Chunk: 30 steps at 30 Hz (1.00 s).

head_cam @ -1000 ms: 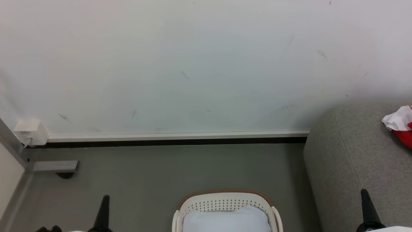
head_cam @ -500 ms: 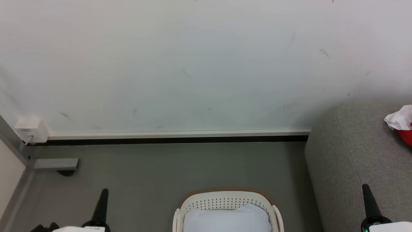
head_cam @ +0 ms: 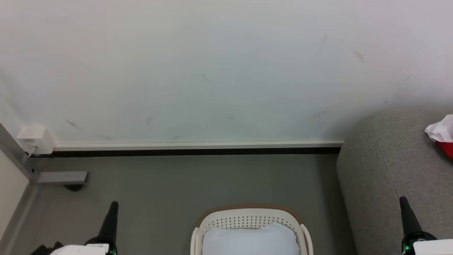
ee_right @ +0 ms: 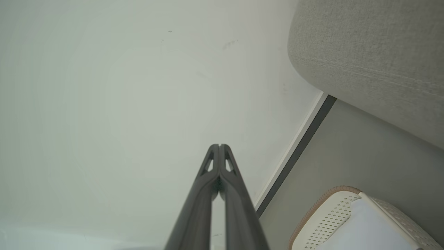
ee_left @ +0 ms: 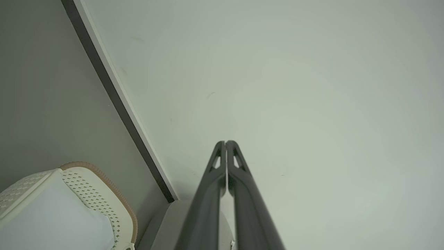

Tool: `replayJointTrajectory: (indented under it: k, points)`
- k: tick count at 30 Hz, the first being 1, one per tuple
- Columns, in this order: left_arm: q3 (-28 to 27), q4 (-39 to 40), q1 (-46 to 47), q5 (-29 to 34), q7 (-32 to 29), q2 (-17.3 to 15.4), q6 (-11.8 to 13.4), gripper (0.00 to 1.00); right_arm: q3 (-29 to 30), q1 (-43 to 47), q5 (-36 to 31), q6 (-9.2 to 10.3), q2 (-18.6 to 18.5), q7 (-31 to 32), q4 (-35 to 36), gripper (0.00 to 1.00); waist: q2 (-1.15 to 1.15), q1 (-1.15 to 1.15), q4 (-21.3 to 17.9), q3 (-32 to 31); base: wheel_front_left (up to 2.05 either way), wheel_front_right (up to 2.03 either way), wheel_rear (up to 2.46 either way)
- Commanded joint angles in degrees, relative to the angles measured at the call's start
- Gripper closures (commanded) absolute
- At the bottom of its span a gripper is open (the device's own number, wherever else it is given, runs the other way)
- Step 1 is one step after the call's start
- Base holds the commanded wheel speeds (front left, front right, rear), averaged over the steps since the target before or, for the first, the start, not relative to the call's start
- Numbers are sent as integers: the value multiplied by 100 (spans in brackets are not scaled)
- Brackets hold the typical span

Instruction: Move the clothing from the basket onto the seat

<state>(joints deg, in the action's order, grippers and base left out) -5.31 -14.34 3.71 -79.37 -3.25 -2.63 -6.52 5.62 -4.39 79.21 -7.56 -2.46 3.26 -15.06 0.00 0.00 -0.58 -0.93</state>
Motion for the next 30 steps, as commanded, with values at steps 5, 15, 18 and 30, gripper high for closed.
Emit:
replayJointTrajectory:
  k: [5,15,18,30]
  points:
    - [-59,35,135,-345,-97,-40,-47,100,36,-109,338,11,-61,97,54,100,0,0,11,20,0,0,0]
    - [-97,31,210,-757,-211,-40,-71,100,68,-166,775,12,-63,205,83,100,0,0,31,56,0,0,0]
    - [-104,30,226,-890,-236,-41,-84,100,79,-168,922,12,-64,238,90,100,0,0,37,66,0,0,0]
    - [-141,25,302,-1339,-356,-42,-113,100,109,-241,1338,13,-65,350,113,100,0,0,58,106,0,0,0]
